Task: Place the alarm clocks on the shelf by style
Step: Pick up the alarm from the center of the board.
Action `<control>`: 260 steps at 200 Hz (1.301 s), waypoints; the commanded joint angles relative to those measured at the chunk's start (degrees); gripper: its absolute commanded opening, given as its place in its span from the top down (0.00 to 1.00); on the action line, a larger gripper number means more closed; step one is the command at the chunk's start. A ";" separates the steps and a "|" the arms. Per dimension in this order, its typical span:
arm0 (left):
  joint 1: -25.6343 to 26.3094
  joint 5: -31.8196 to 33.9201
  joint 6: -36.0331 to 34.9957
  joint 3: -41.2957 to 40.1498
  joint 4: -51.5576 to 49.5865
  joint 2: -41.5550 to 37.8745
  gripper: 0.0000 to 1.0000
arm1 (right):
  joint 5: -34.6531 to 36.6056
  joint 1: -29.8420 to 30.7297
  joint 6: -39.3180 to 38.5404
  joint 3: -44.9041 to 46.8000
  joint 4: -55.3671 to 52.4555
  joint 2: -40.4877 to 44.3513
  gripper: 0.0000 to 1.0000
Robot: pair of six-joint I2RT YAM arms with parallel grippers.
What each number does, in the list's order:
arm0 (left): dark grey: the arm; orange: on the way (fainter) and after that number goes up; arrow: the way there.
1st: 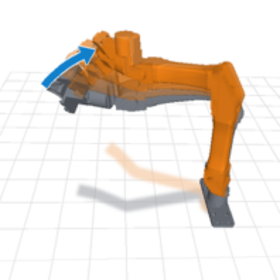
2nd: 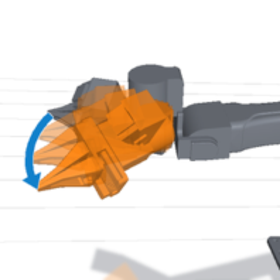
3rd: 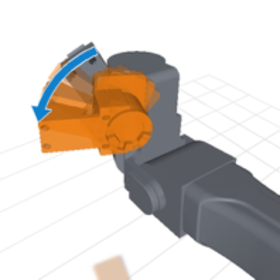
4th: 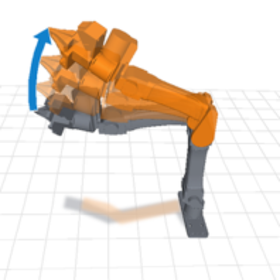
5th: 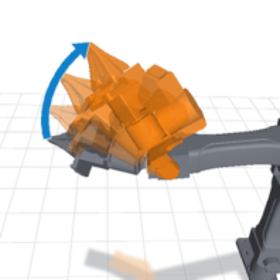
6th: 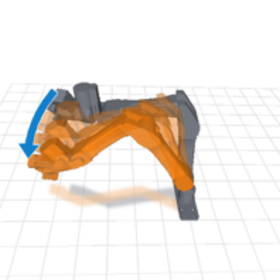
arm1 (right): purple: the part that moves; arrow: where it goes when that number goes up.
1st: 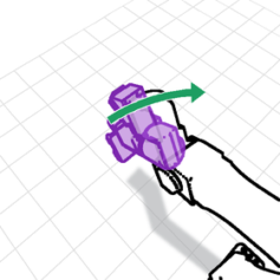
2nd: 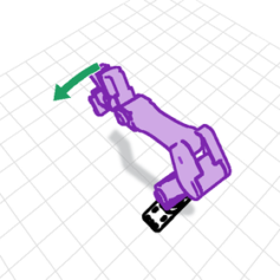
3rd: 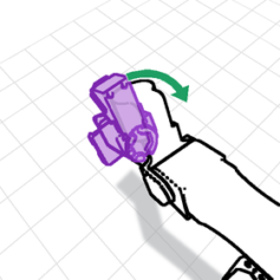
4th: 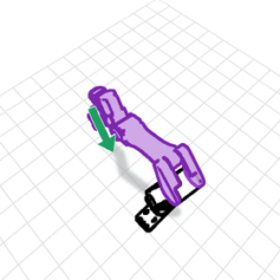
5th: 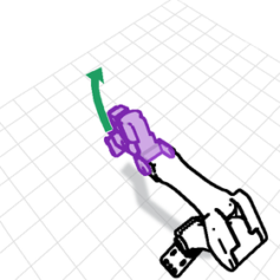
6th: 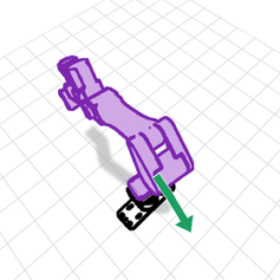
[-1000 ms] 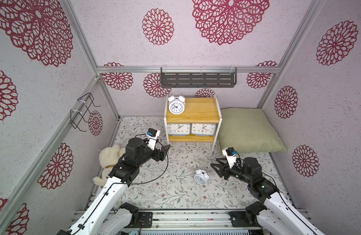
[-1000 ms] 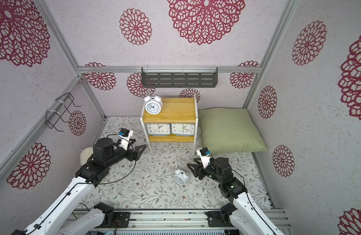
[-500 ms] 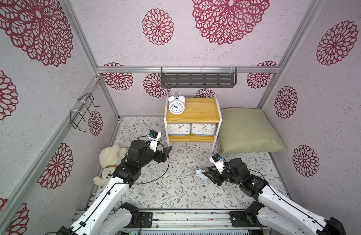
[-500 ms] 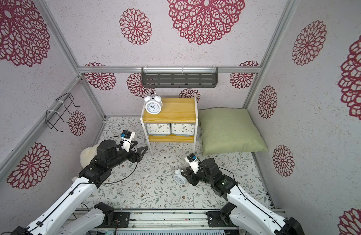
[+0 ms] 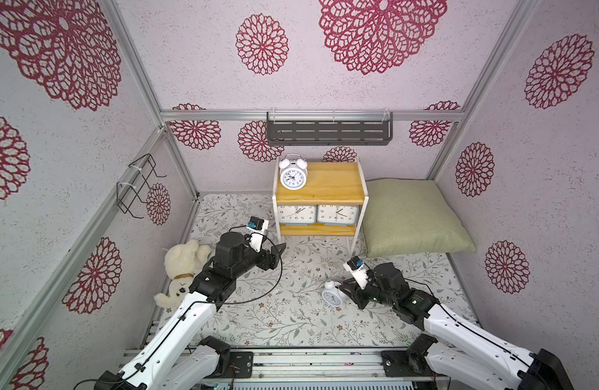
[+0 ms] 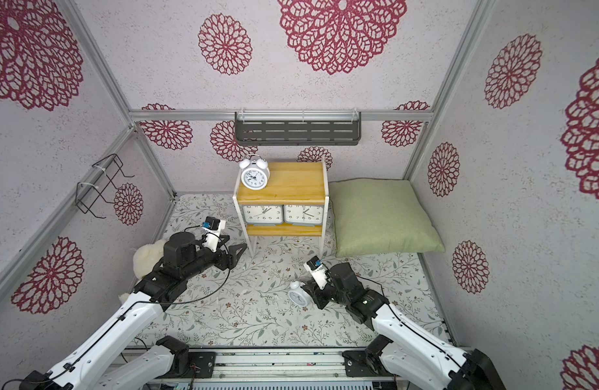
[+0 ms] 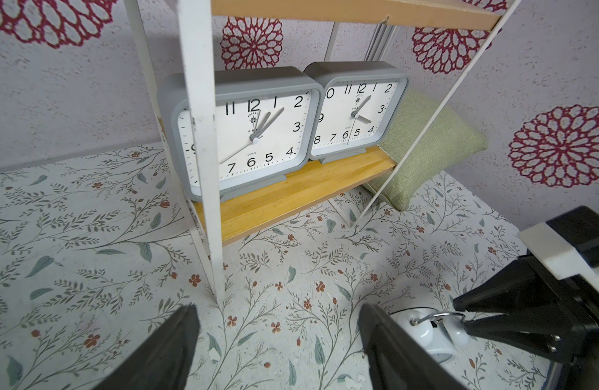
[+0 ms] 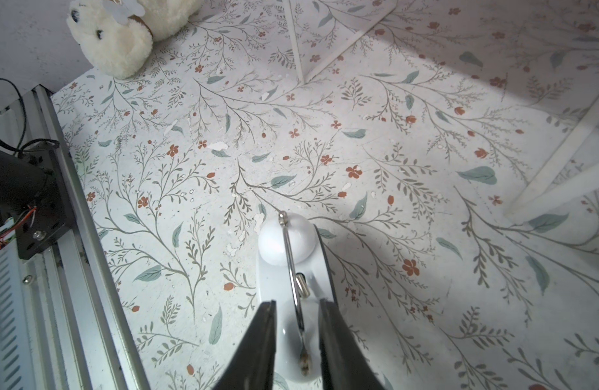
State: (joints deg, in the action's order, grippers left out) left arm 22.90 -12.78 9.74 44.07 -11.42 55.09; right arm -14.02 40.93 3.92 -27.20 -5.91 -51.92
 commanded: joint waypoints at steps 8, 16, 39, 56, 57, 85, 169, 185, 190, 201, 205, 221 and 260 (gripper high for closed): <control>0.47 -1.00 0.02 -0.40 1.33 0.76 0.19 | 0.83 0.64 -0.85 -1.89 1.52 -0.20 0.77; 0.40 -1.14 0.02 -0.39 1.38 0.92 0.19 | 0.89 0.65 -0.86 -1.81 1.62 -0.24 0.80; 0.53 -1.94 -0.14 -0.22 1.33 1.49 0.20 | 0.90 0.73 -1.15 -1.63 1.87 -0.70 0.84; 0.63 -2.45 -0.34 -0.13 1.24 1.94 0.20 | 0.83 0.80 -1.28 -1.61 1.87 -1.13 0.84; 0.65 -2.48 -0.33 -0.09 1.28 1.94 0.21 | 0.83 0.77 -1.28 -1.62 1.91 -1.15 0.84; 0.96 -3.53 -0.68 0.29 1.17 2.89 0.21 | 0.84 0.82 -1.54 -1.45 2.13 -1.47 0.84; 3.27 -7.50 -3.39 2.21 0.66 6.65 0.24 | 1.80 0.91 -3.03 -1.49 3.17 -0.02 1.00; 4.48 -8.98 -4.73 3.21 0.04 8.27 0.25 | 1.57 0.91 -3.47 -1.45 3.77 1.16 1.00; 5.06 -9.45 -5.29 3.58 -0.23 8.84 0.25 | 1.41 0.91 -3.62 -1.45 3.95 1.53 1.00; 6.15 -10.77 -6.66 4.45 -0.83 10.20 0.25 | 0.94 0.91 -3.92 -1.60 4.24 2.20 1.00; 6.57 -11.28 -7.24 4.81 -1.03 10.68 0.25 | 0.74 0.91 -4.01 -1.69 4.32 2.34 1.00; 8.46 -14.01 -9.70 6.54 -2.35 12.91 0.25 | -1.05 0.91 -4.23 -2.37 4.50 2.55 1.00; 13.12 -19.75 -19.55 11.29 -7.50 18.50 0.28 | -6.14 0.91 -4.30 -3.82 5.91 2.26 1.00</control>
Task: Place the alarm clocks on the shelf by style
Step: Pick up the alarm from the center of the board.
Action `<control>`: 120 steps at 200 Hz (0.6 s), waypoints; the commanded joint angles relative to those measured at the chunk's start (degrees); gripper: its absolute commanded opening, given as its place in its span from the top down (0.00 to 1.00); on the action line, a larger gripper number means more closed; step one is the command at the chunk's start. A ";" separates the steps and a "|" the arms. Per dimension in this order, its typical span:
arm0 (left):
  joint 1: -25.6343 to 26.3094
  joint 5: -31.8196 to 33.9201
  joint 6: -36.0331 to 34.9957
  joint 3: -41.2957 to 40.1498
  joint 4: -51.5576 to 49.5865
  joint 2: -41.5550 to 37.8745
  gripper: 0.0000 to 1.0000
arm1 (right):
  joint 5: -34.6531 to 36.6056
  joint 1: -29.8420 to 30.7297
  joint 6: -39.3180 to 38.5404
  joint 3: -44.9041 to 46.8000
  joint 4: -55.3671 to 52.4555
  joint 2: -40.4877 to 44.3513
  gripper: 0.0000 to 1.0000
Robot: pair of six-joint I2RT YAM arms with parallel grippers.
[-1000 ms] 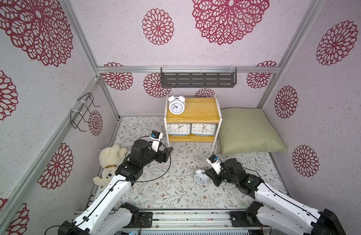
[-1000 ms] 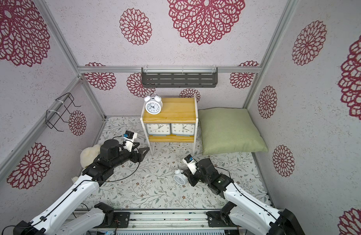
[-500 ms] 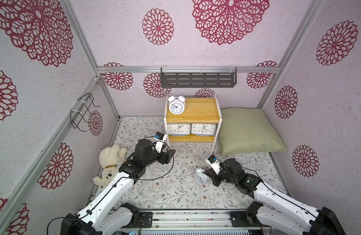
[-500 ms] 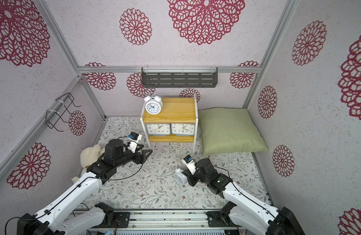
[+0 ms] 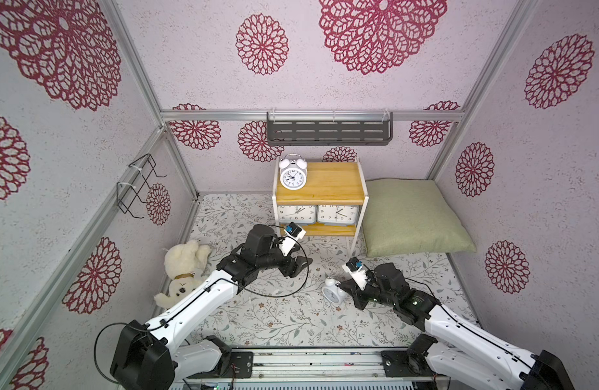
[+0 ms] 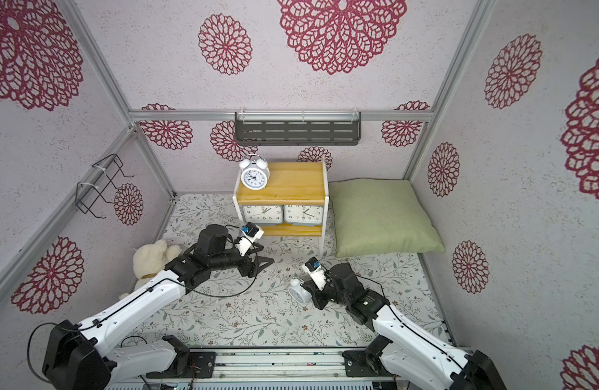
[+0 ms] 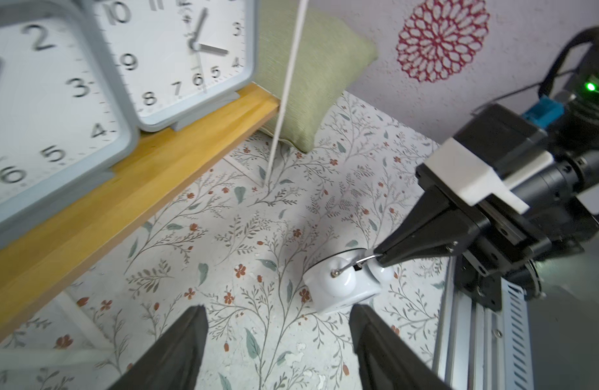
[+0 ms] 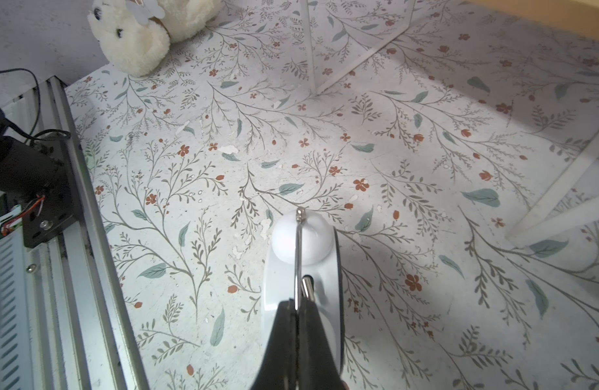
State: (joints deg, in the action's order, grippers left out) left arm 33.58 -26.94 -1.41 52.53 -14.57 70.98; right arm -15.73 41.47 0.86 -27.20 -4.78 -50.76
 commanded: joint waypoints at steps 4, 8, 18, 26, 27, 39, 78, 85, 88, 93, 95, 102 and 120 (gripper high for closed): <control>2.76 -6.23 -9.54 3.34 -5.13 3.18 0.28 | -4.77 0.36 -1.22 -3.89 4.97 1.10 1.00; 3.07 -6.74 -10.61 3.89 -5.80 3.71 0.29 | -5.07 0.36 -1.22 -3.99 5.07 1.12 1.00; 3.54 -8.02 -12.78 5.01 -7.22 5.08 0.31 | -5.60 0.36 -1.27 -4.17 5.38 1.19 1.00; 3.81 -9.05 -14.13 5.97 -8.09 6.19 0.32 | -6.01 0.36 -1.30 -4.35 5.61 1.19 1.00; 3.83 -9.16 -14.27 6.08 -8.19 6.27 0.32 | -6.08 0.36 -1.30 -4.35 5.68 1.19 1.00; 3.99 -9.95 -15.54 7.30 -9.10 7.72 0.37 | -6.48 0.36 -1.18 -4.53 6.07 1.28 1.00; 4.30 -12.74 -19.45 10.84 -12.28 12.59 0.42 | -7.81 0.36 -0.81 -4.70 7.41 1.63 1.00; 4.46 -12.79 -19.99 11.39 -12.87 13.23 0.42 | -7.82 0.36 -0.76 -4.70 7.57 1.84 1.00; 4.47 -12.83 -20.22 11.63 -13.10 13.58 0.42 | -7.84 0.36 -0.77 -4.70 7.62 1.89 1.00; 4.58 -12.94 -20.63 11.90 -13.56 13.90 0.42 | -7.91 0.36 -0.78 -4.70 7.69 2.02 1.00; 4.54 -12.96 -20.82 12.00 -13.73 14.09 0.42 | -7.92 0.36 -0.78 -4.70 7.72 2.06 1.00; 4.64 -13.03 -21.44 12.38 -14.27 14.70 0.42 | -7.95 0.36 -0.71 -4.63 7.86 2.22 1.00; 4.78 -14.29 -23.11 13.27 -15.62 15.65 0.43 | -8.01 0.36 -0.69 -4.66 8.29 2.47 1.00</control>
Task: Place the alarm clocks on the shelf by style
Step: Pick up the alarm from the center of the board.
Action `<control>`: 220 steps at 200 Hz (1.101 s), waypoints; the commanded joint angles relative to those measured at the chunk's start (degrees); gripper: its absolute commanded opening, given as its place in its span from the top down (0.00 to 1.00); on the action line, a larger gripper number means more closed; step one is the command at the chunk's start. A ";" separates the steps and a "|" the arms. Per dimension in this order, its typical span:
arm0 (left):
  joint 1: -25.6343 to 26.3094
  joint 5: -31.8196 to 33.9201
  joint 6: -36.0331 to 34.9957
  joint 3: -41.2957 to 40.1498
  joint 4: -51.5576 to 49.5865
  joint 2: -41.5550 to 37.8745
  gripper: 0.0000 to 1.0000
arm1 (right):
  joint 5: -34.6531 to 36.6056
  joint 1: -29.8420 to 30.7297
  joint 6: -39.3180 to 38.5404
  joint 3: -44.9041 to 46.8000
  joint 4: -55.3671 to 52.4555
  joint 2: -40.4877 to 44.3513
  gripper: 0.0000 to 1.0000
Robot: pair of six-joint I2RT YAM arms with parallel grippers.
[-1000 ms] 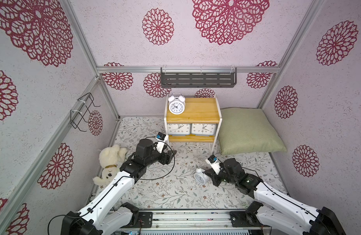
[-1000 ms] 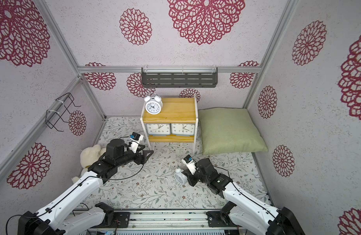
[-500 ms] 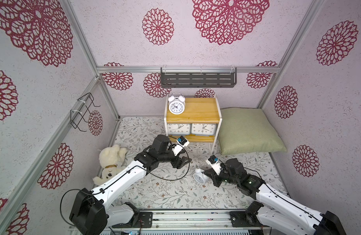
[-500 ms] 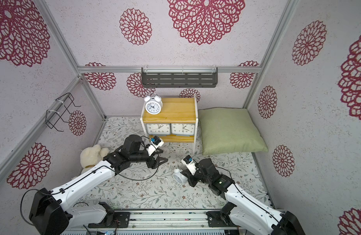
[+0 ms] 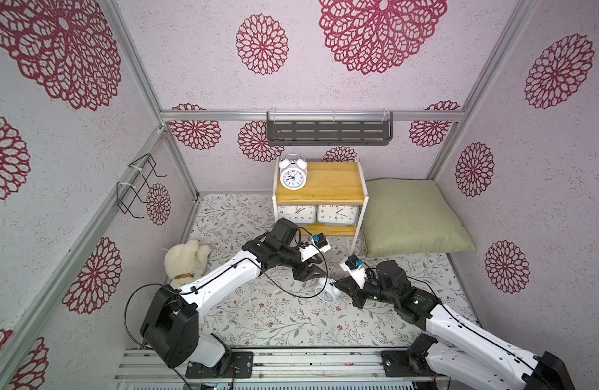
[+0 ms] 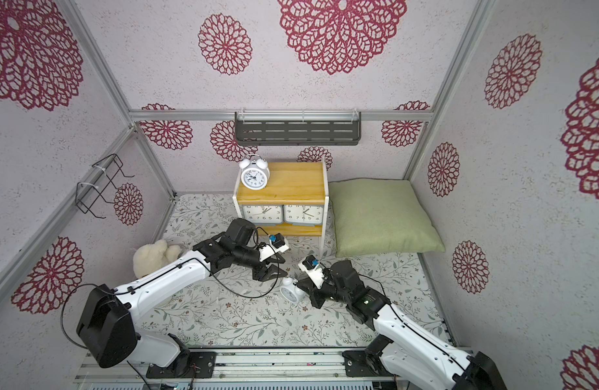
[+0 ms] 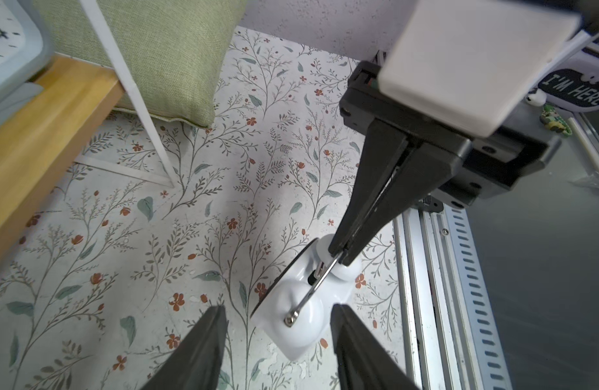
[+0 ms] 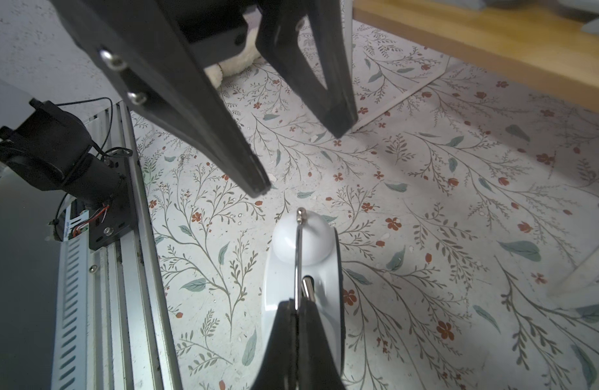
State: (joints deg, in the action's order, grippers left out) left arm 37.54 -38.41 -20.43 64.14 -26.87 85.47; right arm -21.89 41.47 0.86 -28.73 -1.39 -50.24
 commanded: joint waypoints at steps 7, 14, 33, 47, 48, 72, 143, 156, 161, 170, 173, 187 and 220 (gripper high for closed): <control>0.87 -3.50 -4.65 1.86 -3.60 1.50 0.43 | -1.76 0.36 -0.68 -3.09 5.07 1.99 1.00; 0.96 -4.20 -5.18 1.95 -3.84 1.73 0.43 | -1.75 0.37 -0.69 -3.09 5.16 2.00 1.00; 1.26 -5.74 -6.87 1.95 -4.40 2.11 0.44 | -2.18 0.36 -0.68 -3.17 5.56 1.82 1.00; 1.46 -6.20 -7.52 2.04 -4.76 2.51 0.44 | -2.54 0.36 -0.61 -3.26 5.78 1.55 1.00; 1.47 -6.22 -7.57 2.04 -4.81 2.51 0.44 | -2.54 0.36 -0.61 -3.26 5.83 1.55 1.00; 1.66 -6.41 -8.44 2.78 -5.68 3.60 0.51 | -3.00 0.36 -0.36 -3.26 6.35 1.11 1.00; 2.18 -6.94 -10.07 6.84 -9.25 7.46 0.67 | -3.27 0.36 -0.42 -3.52 6.93 0.25 1.00; 2.19 -7.20 -10.25 7.38 -9.92 8.03 0.69 | -2.91 0.36 -0.49 -3.61 6.84 0.33 1.00; 2.19 -7.21 -10.27 7.47 -10.07 8.25 0.69 | -2.90 0.36 -0.51 -3.61 6.84 0.39 1.00; 2.36 -7.31 -10.33 7.62 -10.26 8.52 0.70 | -2.85 0.36 -0.59 -3.61 6.84 0.40 1.00; 2.37 -7.37 -10.40 7.66 -10.30 8.55 0.69 | -2.81 0.36 -0.60 -3.61 6.84 0.40 1.00; 2.50 -7.54 -10.47 7.67 -10.30 8.66 0.70 | -2.34 0.36 -0.60 -3.66 6.75 0.49 1.00; 2.56 -7.57 -10.77 7.58 -10.51 8.75 0.69 | -2.19 0.36 -0.64 -3.54 6.75 0.58 1.00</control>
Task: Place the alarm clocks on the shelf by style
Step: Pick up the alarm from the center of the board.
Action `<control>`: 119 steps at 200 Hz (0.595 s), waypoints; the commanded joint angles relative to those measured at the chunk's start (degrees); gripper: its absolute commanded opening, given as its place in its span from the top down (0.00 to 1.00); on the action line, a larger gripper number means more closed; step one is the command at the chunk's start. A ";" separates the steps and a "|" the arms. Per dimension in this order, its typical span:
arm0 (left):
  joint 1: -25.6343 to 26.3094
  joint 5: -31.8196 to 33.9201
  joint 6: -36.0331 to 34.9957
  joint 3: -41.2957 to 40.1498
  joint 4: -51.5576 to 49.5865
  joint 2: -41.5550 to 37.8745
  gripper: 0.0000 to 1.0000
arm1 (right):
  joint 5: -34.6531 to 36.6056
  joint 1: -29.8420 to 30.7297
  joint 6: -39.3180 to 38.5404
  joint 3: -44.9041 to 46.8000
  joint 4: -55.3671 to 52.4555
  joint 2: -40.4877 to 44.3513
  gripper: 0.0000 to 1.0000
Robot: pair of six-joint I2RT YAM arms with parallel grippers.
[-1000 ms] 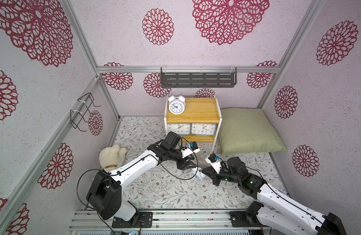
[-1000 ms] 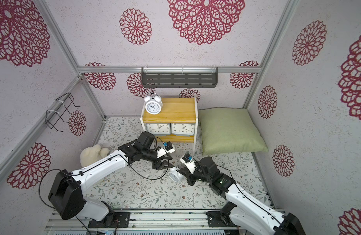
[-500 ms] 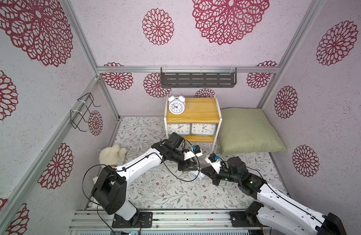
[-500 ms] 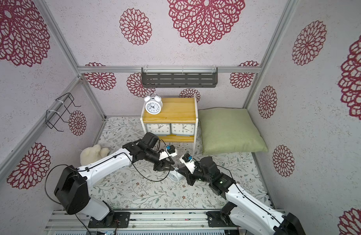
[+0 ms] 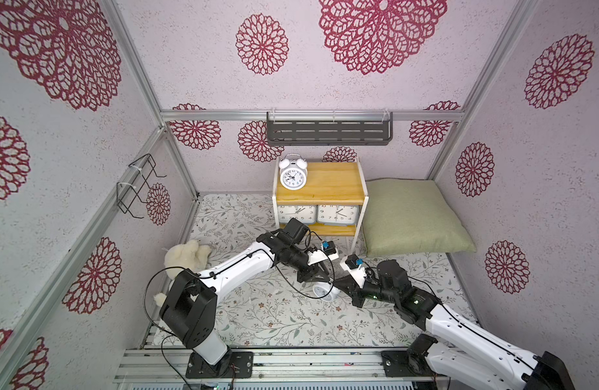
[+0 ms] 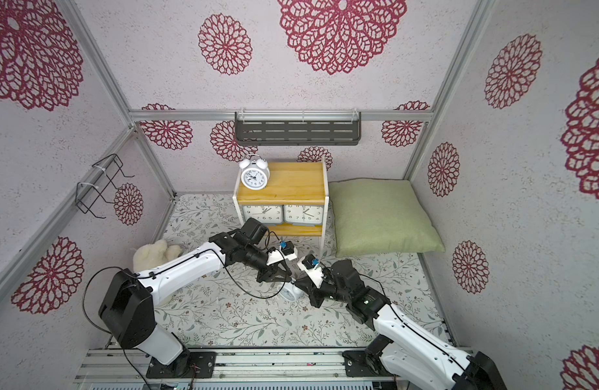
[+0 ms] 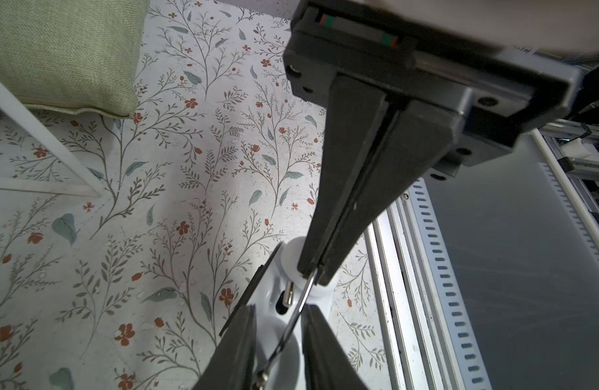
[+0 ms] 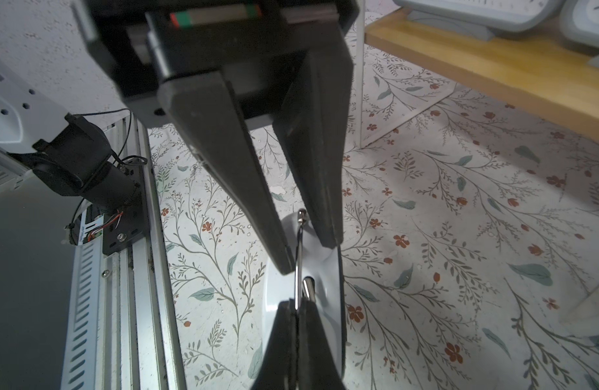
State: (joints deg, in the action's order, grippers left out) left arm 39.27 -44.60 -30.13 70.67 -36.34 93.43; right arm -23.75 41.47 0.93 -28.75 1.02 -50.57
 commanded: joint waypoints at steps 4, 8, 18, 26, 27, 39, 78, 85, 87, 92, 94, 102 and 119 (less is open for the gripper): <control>0.90 -1.41 -1.09 1.04 -1.10 0.80 0.69 | -0.24 0.36 -0.67 -3.59 4.34 0.91 1.00; 0.90 -1.50 -1.16 1.04 -1.11 0.79 0.70 | -0.24 0.36 -0.67 -3.57 4.34 0.91 1.00; 0.90 -1.79 -1.46 1.13 -1.36 0.88 0.76 | -0.24 0.36 -0.68 -3.59 4.45 0.92 1.00; 0.88 -2.11 -1.47 1.30 -1.66 0.96 0.83 | -0.01 0.36 -0.67 -3.59 4.48 0.85 1.00; 0.89 -2.13 -1.44 1.35 -1.69 0.96 0.84 | 0.00 0.36 -0.67 -3.55 4.50 0.79 1.00; 0.90 -2.68 -1.59 1.77 -2.44 1.14 0.95 | 0.31 0.36 -0.58 -3.56 4.59 0.82 1.00; 0.89 -2.76 -1.42 2.36 -3.28 0.89 1.00 | 2.28 0.36 -0.07 -3.37 5.26 0.82 1.00; 0.90 -2.76 -1.24 2.43 -3.17 0.59 1.00 | 2.77 0.36 0.10 -3.33 5.39 0.92 0.98; 0.90 -2.71 -1.09 2.38 -3.14 0.54 1.00 | 3.01 0.36 0.12 -3.26 5.46 0.91 0.96; 0.90 -2.63 -0.87 2.52 -3.06 0.32 1.00 | 3.53 0.36 0.32 -3.24 5.65 1.01 0.91; 0.90 -2.54 -0.71 2.53 -2.93 0.21 1.00 | 3.84 0.36 0.31 -3.17 5.70 1.06 0.89; 0.89 -2.12 -0.02 2.54 -2.54 -0.26 1.00 | 4.72 0.36 0.72 -2.90 6.04 1.31 0.85; 0.81 -1.07 0.91 2.23 -1.45 -1.92 1.00 | 5.11 0.36 1.18 -2.15 7.13 2.16 0.63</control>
State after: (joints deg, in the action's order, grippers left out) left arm 39.48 -45.71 -31.03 71.92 -39.20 93.71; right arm -20.67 41.47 1.28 -28.75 2.09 -50.46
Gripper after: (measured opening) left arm 0.065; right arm 0.257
